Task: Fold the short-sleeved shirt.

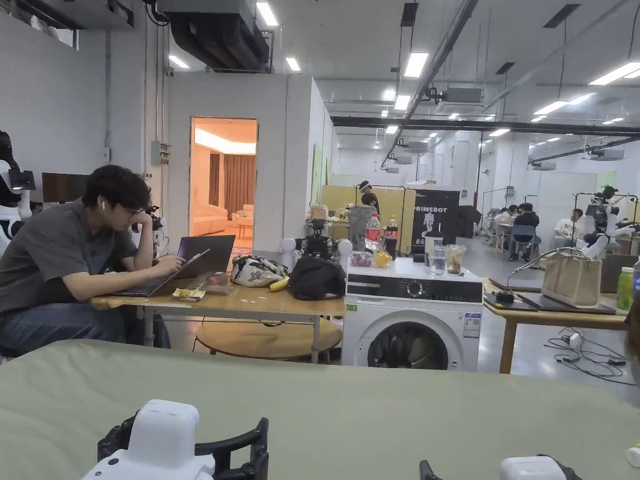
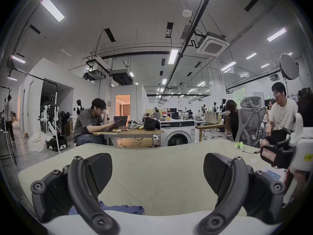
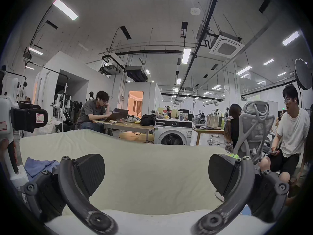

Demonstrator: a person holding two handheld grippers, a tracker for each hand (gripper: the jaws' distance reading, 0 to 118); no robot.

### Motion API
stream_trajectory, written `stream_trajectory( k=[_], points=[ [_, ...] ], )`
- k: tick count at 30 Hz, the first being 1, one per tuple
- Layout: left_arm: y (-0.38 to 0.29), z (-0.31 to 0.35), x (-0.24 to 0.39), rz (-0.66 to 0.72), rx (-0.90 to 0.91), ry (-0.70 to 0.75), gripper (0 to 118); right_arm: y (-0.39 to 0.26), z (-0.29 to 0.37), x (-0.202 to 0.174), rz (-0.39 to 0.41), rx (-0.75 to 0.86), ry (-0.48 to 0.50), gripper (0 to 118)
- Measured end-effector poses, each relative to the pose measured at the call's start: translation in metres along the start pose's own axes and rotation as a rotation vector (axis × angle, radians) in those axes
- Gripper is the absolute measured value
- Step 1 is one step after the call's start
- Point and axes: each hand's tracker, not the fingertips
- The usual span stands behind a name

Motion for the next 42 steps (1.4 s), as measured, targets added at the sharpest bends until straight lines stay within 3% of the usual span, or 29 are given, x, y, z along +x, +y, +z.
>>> stream_trajectory(
  k=[16, 20, 21, 22, 23, 24, 25, 42],
  points=[
    [0.001, 0.001, 0.002, -0.007, 0.013, 0.030, 108, -0.003, -0.005, -0.002, -0.015, -0.028, 0.034, 118],
    [0.000, 0.005, -0.001, 0.000, 0.018, 0.016, 85, -0.006, -0.002, -0.002, -0.030, -0.024, 0.036, 113],
    [0.001, 0.003, -0.001, -0.010, 0.007, 0.023, 61, -0.007, -0.001, -0.002, -0.028, -0.020, 0.037, 100],
    [0.001, 0.002, -0.001, -0.014, 0.001, 0.031, 28, -0.007, -0.002, -0.003, -0.020, -0.021, 0.030, 67],
    [-0.004, -0.001, -0.006, -0.009, -0.006, 0.004, 10, -0.007, -0.003, -0.005, 0.001, -0.029, 0.009, 37],
    [-0.006, -0.001, -0.008, 0.004, -0.009, -0.031, 1, -0.009, -0.004, -0.006, 0.014, -0.027, -0.004, 12],
    [-0.006, -0.001, -0.008, 0.001, -0.009, -0.014, 0, -0.010, -0.003, -0.007, 0.013, -0.022, 0.001, 0],
    [-0.008, -0.003, -0.014, 0.015, -0.024, 0.015, 0, -0.009, -0.010, -0.011, 0.018, -0.050, 0.012, 0]
  ],
)
